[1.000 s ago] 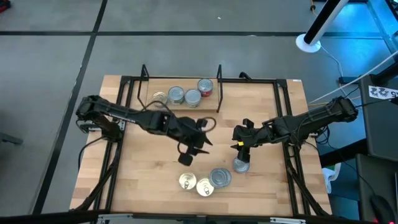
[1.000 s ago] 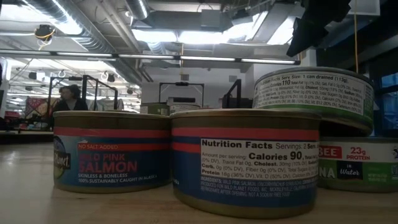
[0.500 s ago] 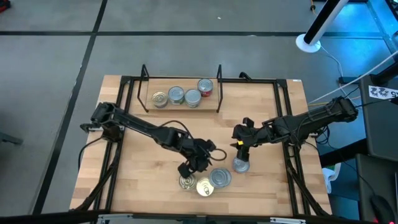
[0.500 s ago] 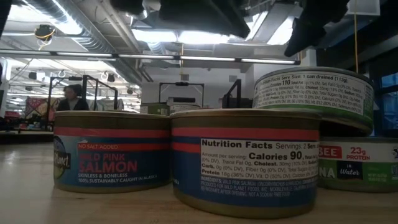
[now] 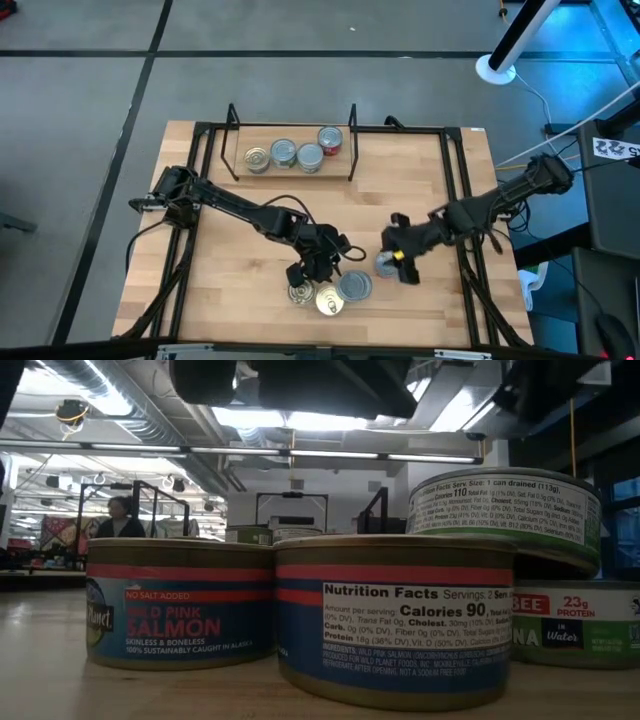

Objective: Stack canned seafood by type on shelf
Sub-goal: Stack the green white tuna can on top of the other green white tuna can on the shelf

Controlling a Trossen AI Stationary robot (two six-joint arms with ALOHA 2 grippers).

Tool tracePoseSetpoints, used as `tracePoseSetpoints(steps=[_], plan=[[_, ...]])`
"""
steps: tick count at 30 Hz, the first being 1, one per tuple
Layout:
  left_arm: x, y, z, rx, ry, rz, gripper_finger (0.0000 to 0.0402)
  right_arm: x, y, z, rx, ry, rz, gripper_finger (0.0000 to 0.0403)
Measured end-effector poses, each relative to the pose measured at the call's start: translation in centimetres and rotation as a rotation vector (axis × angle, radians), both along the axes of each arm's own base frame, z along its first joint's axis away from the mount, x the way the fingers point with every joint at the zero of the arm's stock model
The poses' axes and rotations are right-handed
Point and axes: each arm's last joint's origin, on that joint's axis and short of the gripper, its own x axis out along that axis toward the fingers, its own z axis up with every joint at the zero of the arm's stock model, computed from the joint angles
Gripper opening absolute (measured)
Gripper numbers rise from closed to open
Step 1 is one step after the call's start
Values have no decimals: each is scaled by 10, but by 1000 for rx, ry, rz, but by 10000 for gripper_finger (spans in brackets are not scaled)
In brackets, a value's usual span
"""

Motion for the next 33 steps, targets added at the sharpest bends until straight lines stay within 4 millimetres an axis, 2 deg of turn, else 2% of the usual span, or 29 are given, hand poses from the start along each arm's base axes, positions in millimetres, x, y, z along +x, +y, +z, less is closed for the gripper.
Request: tracePoseSetpoints(steps=[4,7,18,33], plan=[[0,0,-1,-2,3,-1,133,-10,18,0,-70,-39,32,170],[0,0,-1,-11,8,-10,133,-14,23,1,-128,-75,16,170],[0,1,-1,-28,13,-7,133,-14,23,1,-189,-102,30,170],[2,5,-1,-36,18,16,133,-14,23,1,-190,-103,30,170]])
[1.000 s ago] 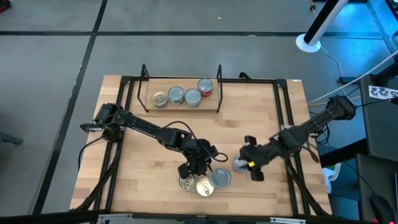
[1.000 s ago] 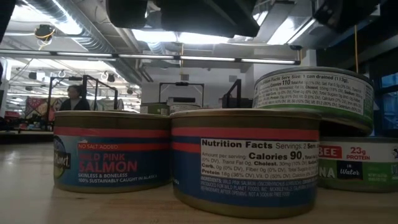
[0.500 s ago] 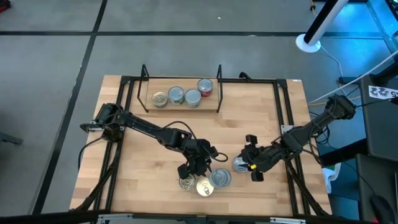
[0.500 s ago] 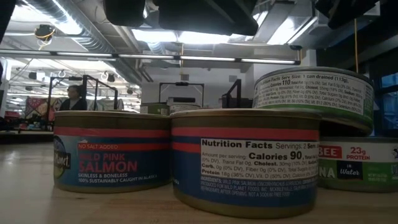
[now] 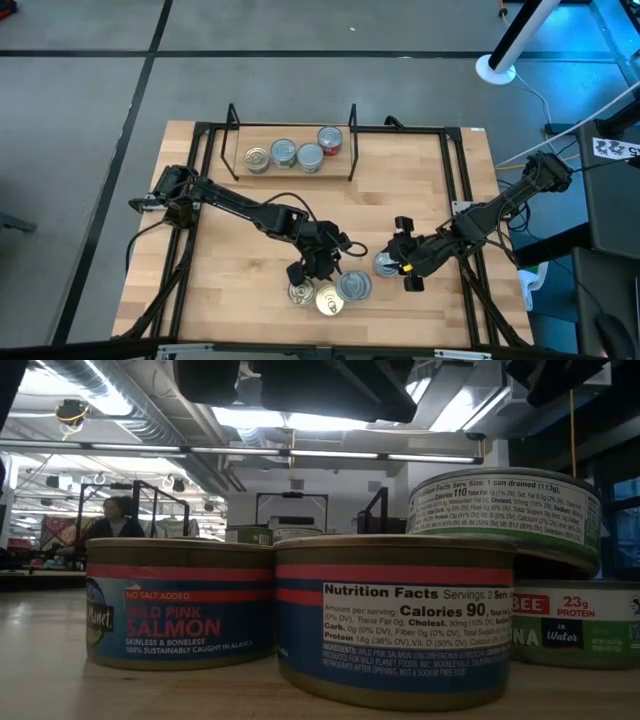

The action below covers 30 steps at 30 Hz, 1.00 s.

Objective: Stack canned seafood by type on shelf
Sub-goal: Stack the green white tuna can on top of the other green white tuna can on the shelf

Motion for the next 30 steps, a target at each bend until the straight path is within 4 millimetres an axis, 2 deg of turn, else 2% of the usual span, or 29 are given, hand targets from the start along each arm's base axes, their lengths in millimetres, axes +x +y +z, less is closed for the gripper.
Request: tracePoseSetpoints(steps=[6,16,22,26,30], plan=[[-1,-9,-3,1,0,-18,133,6,5,0,52,-32,-29,170],[6,-35,-20,41,-65,-29,133,23,46,-30,40,-59,45,170],[10,-35,-38,83,-43,-45,133,25,66,-49,-29,-75,49,170],[14,-34,-52,126,-36,-54,133,25,73,-61,-43,-41,42,170],[16,-33,-54,163,-45,-21,133,27,76,-68,-45,-23,27,170]])
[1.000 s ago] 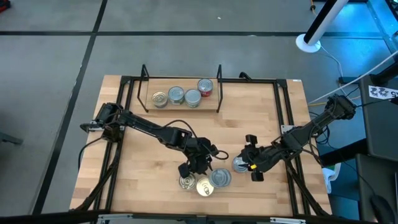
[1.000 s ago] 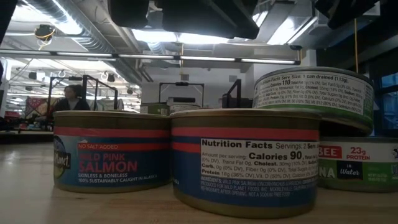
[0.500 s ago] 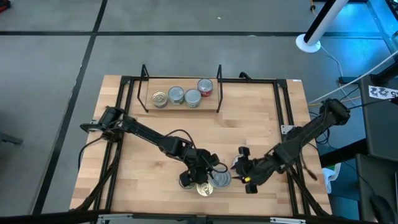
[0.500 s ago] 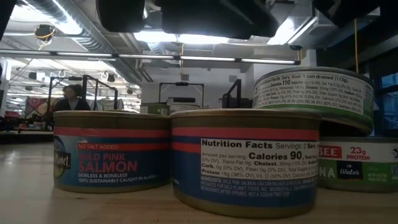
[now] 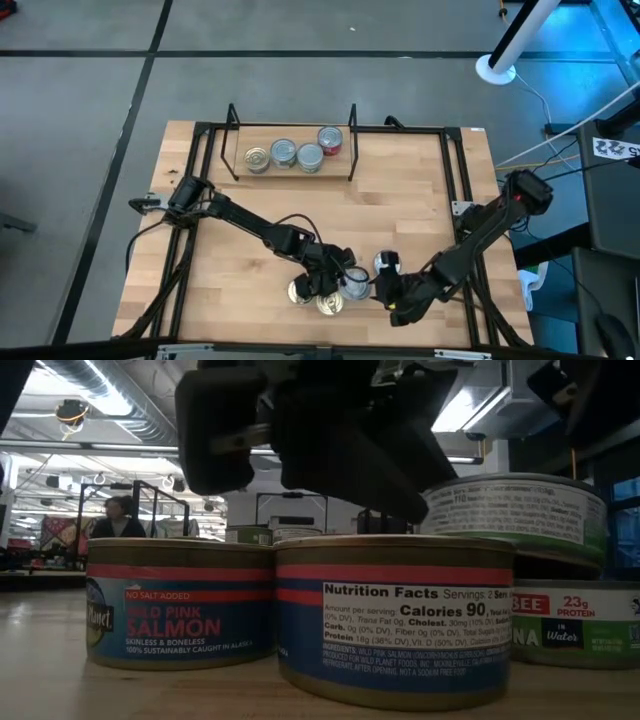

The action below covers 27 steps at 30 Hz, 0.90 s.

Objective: Stack canned seafood by type on shelf
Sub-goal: Stack the green white tuna can on top of the other green white tuna can on the shelf

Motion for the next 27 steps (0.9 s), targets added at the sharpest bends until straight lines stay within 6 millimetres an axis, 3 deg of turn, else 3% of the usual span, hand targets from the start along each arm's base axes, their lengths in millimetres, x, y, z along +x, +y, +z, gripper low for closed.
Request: tracePoseSetpoints(steps=[4,17,27], plan=[[0,0,0,11,-6,1,115,1,1,-4,-13,8,-1,170],[0,1,-1,53,-10,24,7,-3,-4,-7,-78,50,-7,170],[0,1,0,39,-5,38,2,-5,-1,-8,-8,119,55,170]])
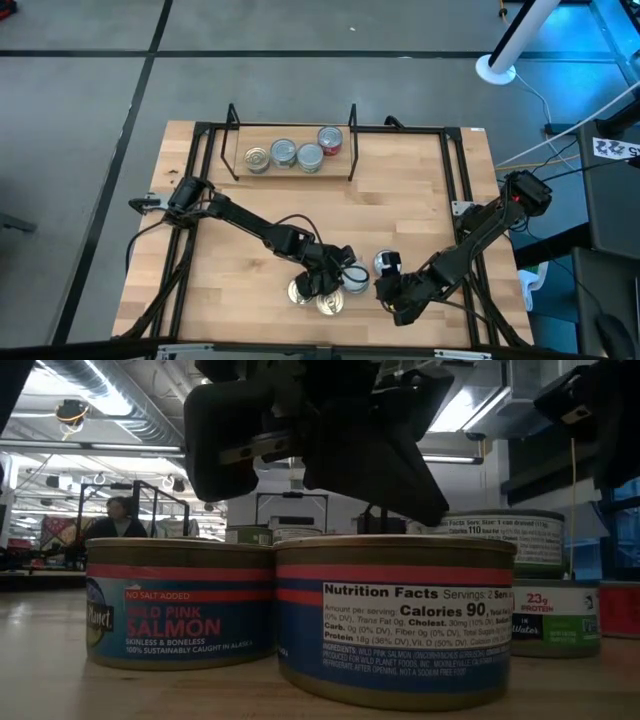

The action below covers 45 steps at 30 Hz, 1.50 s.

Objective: Stack canned seafood by type on shelf
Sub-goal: Stack the green white tuna can on top of the other green white tuna can on the shelf

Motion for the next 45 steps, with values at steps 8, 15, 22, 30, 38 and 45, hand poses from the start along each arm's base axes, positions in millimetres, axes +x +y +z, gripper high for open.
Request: tracePoseSetpoints(steps=[8,15,22,30,38,45], plan=[[2,-1,3,-45,-17,38,1,1,-1,0,-50,-31,1,170],[5,-1,8,-77,-31,71,0,2,-1,-4,-159,-60,58,170],[11,-2,20,-98,-64,84,0,2,-1,-4,-178,-59,99,170],[14,4,21,-129,-53,131,0,2,0,-5,-143,-33,124,170],[14,5,21,-130,-53,134,0,1,1,-5,-108,-8,146,170],[14,5,22,-132,-53,136,0,-1,3,-6,8,78,148,170]])
